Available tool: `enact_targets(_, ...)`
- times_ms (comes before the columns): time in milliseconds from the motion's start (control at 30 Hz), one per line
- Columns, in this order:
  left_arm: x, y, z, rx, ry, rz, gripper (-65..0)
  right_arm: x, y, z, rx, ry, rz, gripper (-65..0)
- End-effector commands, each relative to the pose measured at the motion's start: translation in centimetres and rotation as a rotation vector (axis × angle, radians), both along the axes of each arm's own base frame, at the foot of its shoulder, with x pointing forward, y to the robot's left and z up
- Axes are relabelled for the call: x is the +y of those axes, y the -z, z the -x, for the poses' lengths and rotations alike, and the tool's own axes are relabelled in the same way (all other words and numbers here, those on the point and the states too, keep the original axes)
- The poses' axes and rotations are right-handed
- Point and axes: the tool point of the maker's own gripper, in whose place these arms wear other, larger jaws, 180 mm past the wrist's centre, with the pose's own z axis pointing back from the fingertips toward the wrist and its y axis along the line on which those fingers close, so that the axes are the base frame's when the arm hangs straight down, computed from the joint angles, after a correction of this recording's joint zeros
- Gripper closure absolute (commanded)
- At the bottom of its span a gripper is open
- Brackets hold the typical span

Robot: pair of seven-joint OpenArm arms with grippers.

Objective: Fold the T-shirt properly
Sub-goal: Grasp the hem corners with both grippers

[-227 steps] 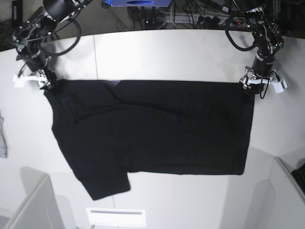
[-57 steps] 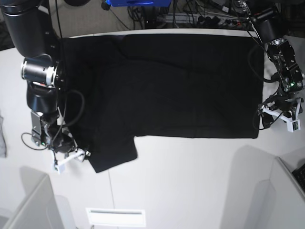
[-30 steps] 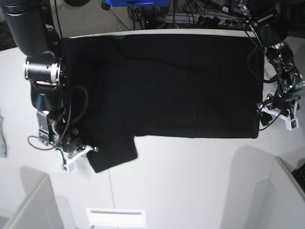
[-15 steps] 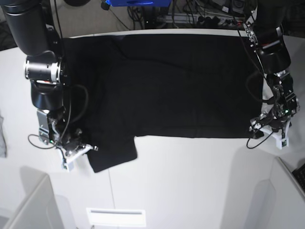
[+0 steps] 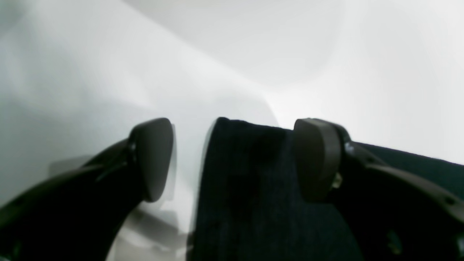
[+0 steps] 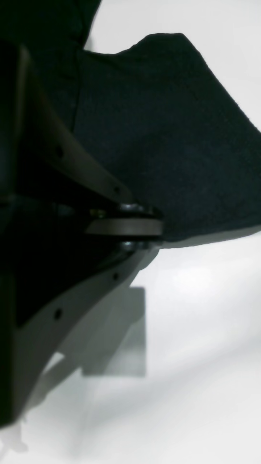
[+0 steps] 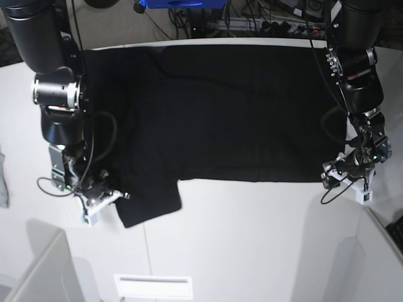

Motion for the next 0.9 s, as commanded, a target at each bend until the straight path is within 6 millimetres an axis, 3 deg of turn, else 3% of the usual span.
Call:
enact_targets(0,0.8,-1.1,-0.6,-0.021,-0.008,-0.014,-49.2,-0.5,-0.8,-0.6,0.000,-0.005,0.017,0.0)
enact_targets(133,0.7,-0.5,0.0,-0.007,-0.004,-0.012,-46.4,-0.4,-0.8,-0.6,0.000,-0.009,0.019,0.0)
enact_targets(500,-0.1,0.3,0.4,0.005,0.000,0.002,0.0,-0.7,-0.6,-0.4,0.000,-0.003,0.018,0.0)
enact_targets(567,-0.2,0.1,0.2,-0.004,0.002,0.007,0.0,-0.6,-0.3,-0.1,0.000,-0.006,0.019,0.0)
enact_targets(667,-1.1,0.4,0.1,-0.007,0.009,0.020,0.0,-0.6,-1.3,-0.6,-0.069,-0.010,0.033,0.0)
enact_targets(867,-1.1,-0.3,-0.1,-0.027,0.013,0.008,0.0,-0.5,-2.9,-0.7,-0.132,-0.035,0.061,0.0)
